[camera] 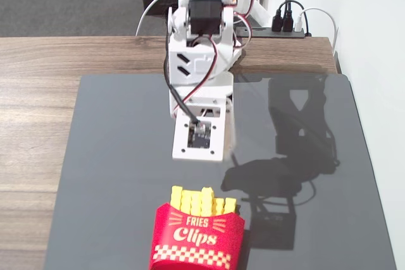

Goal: Grab a fry

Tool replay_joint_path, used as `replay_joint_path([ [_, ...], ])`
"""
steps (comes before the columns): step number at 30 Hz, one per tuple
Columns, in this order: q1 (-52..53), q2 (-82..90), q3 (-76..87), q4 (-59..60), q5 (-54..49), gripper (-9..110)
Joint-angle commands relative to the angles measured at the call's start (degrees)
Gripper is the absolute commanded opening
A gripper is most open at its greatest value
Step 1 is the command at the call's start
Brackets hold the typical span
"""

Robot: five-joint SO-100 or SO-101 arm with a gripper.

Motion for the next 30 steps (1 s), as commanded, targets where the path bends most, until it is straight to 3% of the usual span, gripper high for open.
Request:
replay_joint_path([
  [1,0.00,-1.05,-3.43,-0.97,-0.44,26],
  [30,-0.62,-16.79,-9.76,-9.14,1.32,23],
])
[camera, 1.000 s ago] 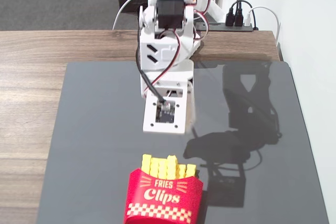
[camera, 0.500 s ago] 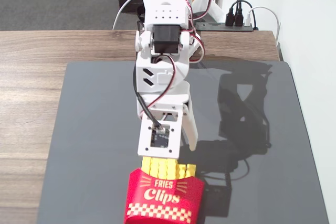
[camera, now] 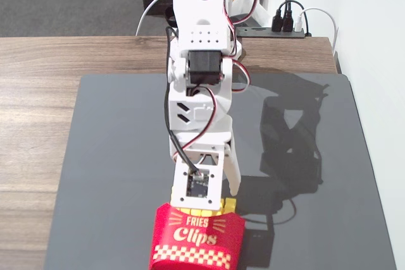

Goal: Grab a fry

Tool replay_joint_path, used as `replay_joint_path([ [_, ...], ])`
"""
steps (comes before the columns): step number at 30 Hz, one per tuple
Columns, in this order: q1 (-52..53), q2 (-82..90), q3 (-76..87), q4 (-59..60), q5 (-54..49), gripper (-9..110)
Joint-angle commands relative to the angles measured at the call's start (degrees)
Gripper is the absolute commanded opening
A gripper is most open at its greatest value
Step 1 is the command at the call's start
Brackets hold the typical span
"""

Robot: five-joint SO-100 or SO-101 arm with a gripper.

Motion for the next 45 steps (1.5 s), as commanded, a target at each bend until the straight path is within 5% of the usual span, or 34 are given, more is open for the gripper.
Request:
replay_joint_path([
  [1,-0.62,-0.09,-3.16,-1.32,0.53,22],
  [19,-1.14,-0.88,-3.96,-2.37,2.55,1],
  [45,-2.37,20.39,16.26,1.23,4.92,1],
])
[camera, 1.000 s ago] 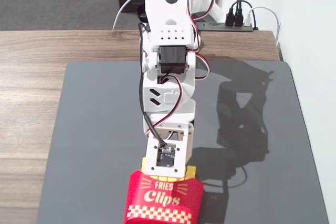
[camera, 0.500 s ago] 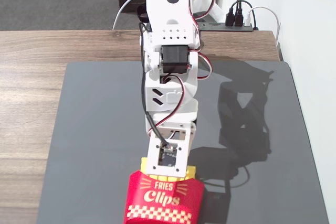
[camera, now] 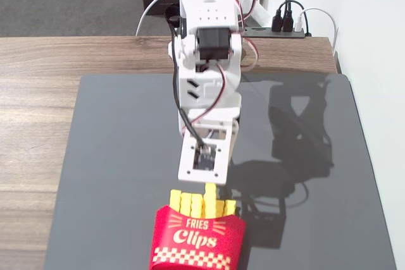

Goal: Grab a fry

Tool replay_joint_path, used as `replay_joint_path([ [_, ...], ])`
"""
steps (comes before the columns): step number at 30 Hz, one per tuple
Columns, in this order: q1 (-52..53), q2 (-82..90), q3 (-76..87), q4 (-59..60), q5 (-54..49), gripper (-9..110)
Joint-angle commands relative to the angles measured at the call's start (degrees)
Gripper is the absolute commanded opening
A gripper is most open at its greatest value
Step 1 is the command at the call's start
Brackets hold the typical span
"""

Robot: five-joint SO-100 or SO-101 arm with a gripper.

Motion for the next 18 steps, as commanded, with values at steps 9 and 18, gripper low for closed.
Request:
replay_joint_path([
  [9,-0.44,22.32,20.83,-1.32,1.23,1],
  [18,-1.76,39.29,32.34,5.10,3.25,1],
])
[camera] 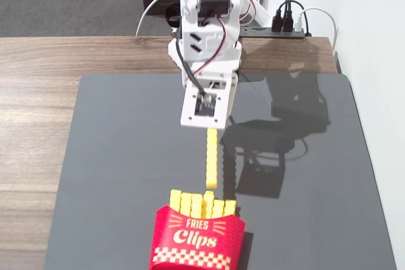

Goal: Grab a fry

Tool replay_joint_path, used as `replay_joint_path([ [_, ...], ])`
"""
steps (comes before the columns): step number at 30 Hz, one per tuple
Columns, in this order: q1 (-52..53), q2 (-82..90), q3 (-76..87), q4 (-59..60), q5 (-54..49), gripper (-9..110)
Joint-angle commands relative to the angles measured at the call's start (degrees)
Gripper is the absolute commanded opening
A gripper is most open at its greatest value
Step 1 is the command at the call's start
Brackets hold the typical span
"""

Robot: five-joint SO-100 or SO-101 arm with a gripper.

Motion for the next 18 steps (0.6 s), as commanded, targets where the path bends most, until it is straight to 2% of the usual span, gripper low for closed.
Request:
replay_joint_path([
  [1,0.00,6.15,0.79,3.08,0.26,1],
  [10,4.66,12.04,-3.69,11.07,-1.14,1],
  [18,6.59,10.20,-16.79,20.92,-5.01,1],
])
